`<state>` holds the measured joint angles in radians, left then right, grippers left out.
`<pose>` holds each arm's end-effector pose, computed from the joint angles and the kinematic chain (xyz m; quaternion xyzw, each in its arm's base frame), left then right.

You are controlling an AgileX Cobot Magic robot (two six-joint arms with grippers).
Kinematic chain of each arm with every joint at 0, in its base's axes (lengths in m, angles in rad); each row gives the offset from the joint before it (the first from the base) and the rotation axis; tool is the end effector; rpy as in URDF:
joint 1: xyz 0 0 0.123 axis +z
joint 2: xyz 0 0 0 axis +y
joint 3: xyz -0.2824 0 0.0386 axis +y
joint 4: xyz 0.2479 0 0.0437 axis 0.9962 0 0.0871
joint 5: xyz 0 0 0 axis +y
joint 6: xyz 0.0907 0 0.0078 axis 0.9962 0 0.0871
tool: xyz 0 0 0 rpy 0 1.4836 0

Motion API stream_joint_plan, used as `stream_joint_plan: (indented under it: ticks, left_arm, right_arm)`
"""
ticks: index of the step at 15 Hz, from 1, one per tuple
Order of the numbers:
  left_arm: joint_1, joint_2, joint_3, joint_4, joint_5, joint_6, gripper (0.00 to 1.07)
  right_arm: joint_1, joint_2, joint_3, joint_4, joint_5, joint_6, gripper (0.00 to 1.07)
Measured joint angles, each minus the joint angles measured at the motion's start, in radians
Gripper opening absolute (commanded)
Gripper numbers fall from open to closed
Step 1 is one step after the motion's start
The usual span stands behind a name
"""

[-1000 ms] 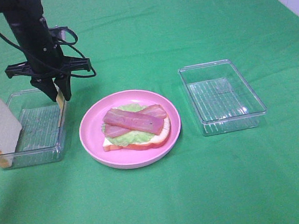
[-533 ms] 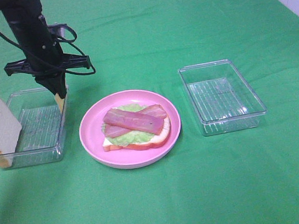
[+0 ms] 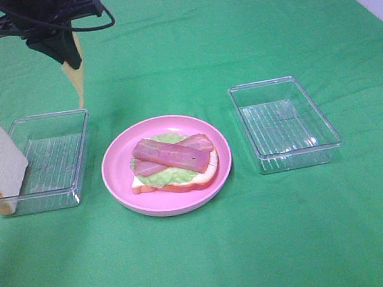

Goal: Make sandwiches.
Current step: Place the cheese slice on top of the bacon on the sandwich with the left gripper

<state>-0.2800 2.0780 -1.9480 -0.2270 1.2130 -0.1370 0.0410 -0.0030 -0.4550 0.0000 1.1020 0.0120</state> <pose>0.4277 -0.1430 0.2779 0.0476 0.9804 -0.1408 0.1295 -0.0023 -0.0001 0.2613 -0.0127 0.8741 0.0129 0.4854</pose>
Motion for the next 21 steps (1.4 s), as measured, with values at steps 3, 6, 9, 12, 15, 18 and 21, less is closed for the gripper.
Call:
stream_joint_plan:
  ticks: [3, 6, 9, 12, 15, 18, 21]
  left_arm:
    - [-0.028, 0.034, 0.000, -0.366, 0.006, 0.278, 0.00]
    - [-0.075, 0.098, 0.000, -0.451, 0.006, 0.423, 0.00]
    - [-0.124, 0.186, 0.000, -0.479, 0.006, 0.541, 0.00]
    - [-0.147, 0.234, 0.000, -0.516, 0.005, 0.566, 0.00]
    - [-0.161, 0.256, 0.000, -0.532, 0.005, 0.588, 0.00]
    - [-0.163, 0.257, 0.000, -0.460, 0.005, 0.589, 0.00]
    - [-0.163, 0.262, 0.000, -0.443, 0.005, 0.589, 0.00]
  right_arm:
    - [0.000, 0.000, 0.000, 0.000, 0.000, 0.000, 0.96]
    - [0.000, 0.000, 0.000, 0.000, 0.000, 0.000, 0.96]
    - [0.000, 0.000, 0.000, 0.000, 0.000, 0.000, 0.96]
    - [0.000, 0.000, 0.000, 0.000, 0.000, 0.000, 0.96]
    - [0.000, 0.000, 0.000, 0.000, 0.000, 0.000, 0.96]
    - [0.000, 0.000, 0.000, 0.000, 0.000, 0.000, 0.96]
    - [0.000, 0.000, 0.000, 0.000, 0.000, 0.000, 0.96]
